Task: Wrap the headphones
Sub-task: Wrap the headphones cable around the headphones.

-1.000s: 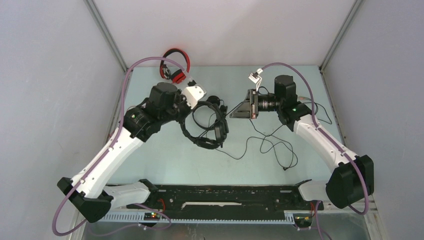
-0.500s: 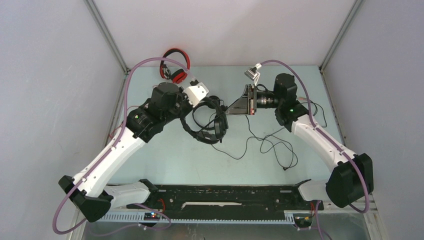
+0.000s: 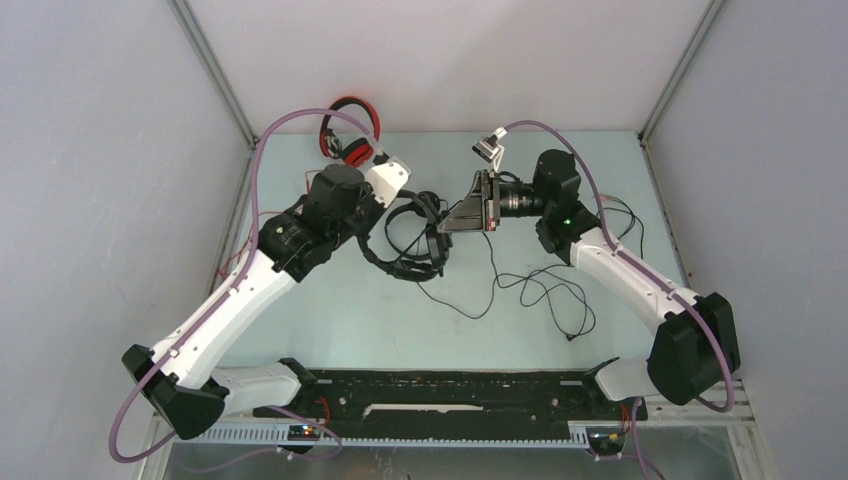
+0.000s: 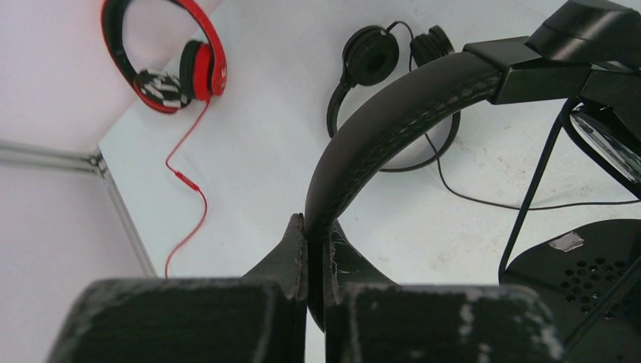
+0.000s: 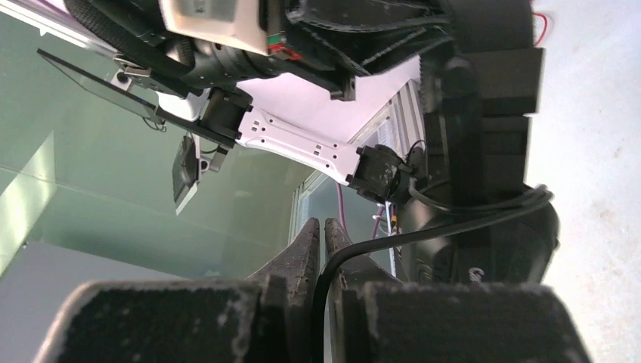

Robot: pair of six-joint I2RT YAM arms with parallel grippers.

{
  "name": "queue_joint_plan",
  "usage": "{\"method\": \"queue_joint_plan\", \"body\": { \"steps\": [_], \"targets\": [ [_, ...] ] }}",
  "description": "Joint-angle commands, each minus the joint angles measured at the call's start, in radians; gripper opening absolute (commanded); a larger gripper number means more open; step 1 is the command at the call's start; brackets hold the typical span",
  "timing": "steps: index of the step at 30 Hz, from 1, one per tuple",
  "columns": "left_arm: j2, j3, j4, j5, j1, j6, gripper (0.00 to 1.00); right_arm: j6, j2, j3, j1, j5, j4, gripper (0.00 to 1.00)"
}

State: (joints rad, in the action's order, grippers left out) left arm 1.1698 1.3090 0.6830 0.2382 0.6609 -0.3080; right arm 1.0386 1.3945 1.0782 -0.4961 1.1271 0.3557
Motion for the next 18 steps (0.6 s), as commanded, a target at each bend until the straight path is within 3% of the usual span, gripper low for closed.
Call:
{"method": "queue_joint_plan", "body": {
  "steps": [1,13,18],
  "targets": [
    [0.006,0.037,0.046,0.112,-0.004,0.154,0.00,0.029,0.002,0.059,-0.030,-0.007,0.166,0.10],
    [0.044,0.105,0.077,0.232,-0.004,0.428,0.00,-0.055,0.034,0.058,-0.116,-0.048,0.162,0.11],
    [0.033,0.093,0.035,0.245,-0.004,0.536,0.00,-0.134,0.028,0.059,-0.130,-0.077,0.080,0.14]
  ]
}}
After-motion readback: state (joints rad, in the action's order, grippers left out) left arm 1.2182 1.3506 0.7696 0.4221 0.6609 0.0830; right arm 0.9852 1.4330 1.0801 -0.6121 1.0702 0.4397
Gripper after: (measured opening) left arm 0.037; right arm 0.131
